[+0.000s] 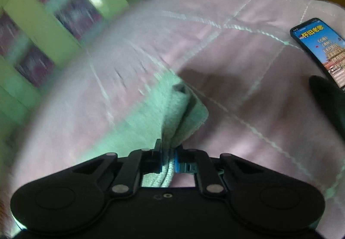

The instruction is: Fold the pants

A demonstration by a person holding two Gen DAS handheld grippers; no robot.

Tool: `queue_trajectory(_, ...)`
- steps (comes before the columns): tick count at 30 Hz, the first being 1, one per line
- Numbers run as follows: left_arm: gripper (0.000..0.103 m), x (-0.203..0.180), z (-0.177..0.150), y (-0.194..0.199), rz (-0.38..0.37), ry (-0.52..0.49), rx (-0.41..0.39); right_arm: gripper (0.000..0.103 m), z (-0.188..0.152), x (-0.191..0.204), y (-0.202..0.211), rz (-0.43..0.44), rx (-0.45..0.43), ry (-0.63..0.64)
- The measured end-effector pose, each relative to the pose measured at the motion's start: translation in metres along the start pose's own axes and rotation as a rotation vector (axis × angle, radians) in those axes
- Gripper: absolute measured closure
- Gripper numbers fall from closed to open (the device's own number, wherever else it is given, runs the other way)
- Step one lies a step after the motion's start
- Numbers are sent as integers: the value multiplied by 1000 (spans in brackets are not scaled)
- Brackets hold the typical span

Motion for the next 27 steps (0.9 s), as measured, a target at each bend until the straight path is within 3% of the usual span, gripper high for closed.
queue_trajectory(3, 0, 19, 2, 3, -58, 51, 19, 94, 6, 11, 13, 50, -26, -21)
queue_trajectory(9, 0, 90, 1, 22, -113, 189, -16, 93, -6, 91, 41, 183, -47, 165)
queue_trajectory(13, 0, 148, -10, 23, -109, 299, 4, 93, -44, 152, 44, 275, 1, 272)
queue_trajectory(20, 0, 228, -45, 15, -6, 415, 38, 92, -135, 232, 30, 375, 162, 380)
queue_trajectory(25, 0, 244, -62, 7, -46, 477, 75, 72, -187, 242, 9, 386, 361, 378)
queue_trajectory(27, 0, 239, -62, 7, -98, 496, 65, 63, -188, 239, 13, 409, 359, 371)
Point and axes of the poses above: each gripper's, at about its wrist camera, not at the fingertips, and y roughly against the way its jaws point, x to its left, z to its top, the point moved 1 cm from there along -y, roughly the way its jaws point, and after that the axes turned 10 degrees about -x, right-handed, at the moved point
